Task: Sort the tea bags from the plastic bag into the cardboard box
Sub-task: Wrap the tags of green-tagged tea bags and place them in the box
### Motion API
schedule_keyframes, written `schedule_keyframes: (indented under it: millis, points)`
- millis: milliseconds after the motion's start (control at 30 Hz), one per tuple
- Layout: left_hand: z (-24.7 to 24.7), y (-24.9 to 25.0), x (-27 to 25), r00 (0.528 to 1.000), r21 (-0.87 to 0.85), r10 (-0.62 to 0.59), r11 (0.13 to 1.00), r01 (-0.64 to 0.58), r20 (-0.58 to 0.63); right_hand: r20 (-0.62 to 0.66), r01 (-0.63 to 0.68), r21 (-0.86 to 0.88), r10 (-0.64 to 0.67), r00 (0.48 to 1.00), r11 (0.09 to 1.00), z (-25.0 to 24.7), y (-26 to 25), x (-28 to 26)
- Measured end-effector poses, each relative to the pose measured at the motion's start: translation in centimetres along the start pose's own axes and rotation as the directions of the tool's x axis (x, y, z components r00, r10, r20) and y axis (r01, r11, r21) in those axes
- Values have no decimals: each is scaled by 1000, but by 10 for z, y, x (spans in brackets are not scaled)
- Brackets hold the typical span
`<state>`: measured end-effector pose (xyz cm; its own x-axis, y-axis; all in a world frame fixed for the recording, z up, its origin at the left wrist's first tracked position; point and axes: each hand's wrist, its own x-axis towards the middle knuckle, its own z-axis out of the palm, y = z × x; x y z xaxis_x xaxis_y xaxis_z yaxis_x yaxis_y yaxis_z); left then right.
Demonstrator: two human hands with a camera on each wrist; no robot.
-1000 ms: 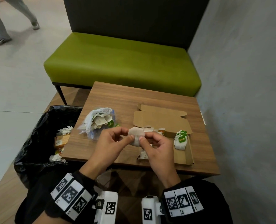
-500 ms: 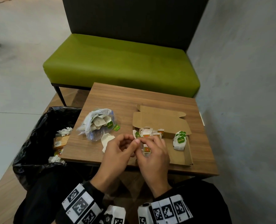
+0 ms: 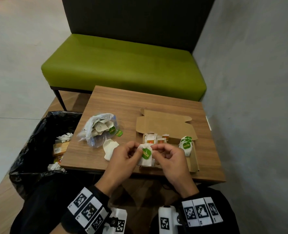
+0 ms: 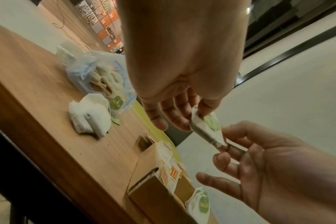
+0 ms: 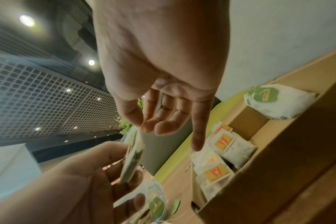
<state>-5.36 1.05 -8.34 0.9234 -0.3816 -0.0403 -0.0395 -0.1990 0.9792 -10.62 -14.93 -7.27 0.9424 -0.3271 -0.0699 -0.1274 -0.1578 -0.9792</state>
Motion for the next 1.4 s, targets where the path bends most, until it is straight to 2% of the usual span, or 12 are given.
schedule_keyframes:
  millis: [100,167,367,533,633,767,833,967,1033,1167,1300,1400]
  points:
    - [6,0,1,998,102,33,994,-38,47,11,-42,-19,42,999,999,-12,0,1]
    - [11,0,2,994,155,48,986,-63,100,78,-59,-79,65,995,995,-17,1,1]
    - [27,1,5,981,168,27,984,-59,190,122,-13,-156,32,992,988,-42,3,9]
    - [43,-1,12,979,211,48,973,-90,197,195,-5,-275,61,979,961,-62,0,16]
    - [50,-3,13,976,222,34,972,-82,214,185,27,-431,59,981,902,-77,6,26]
    - [51,-12,9,963,420,-42,904,-76,266,6,-52,-628,72,997,776,-101,17,44]
    - [51,-16,7,951,469,-49,877,-105,306,-25,-83,-698,91,996,712,-113,29,54]
    - [52,-19,5,944,516,-20,841,-162,330,36,-123,-739,222,974,662,-130,42,69]
    - [53,-19,4,943,529,-20,831,-169,333,32,-132,-767,244,969,628,-131,46,72]
    - [53,-20,4,940,541,-21,822,-177,340,-56,-164,-798,201,978,580,-128,54,77]
    - [50,-20,4,939,532,-28,830,-169,342,-103,-159,-890,151,983,428,-124,46,75]
    - [51,-20,4,939,528,-19,831,-177,344,-103,-141,-919,119,987,369,-121,41,72]
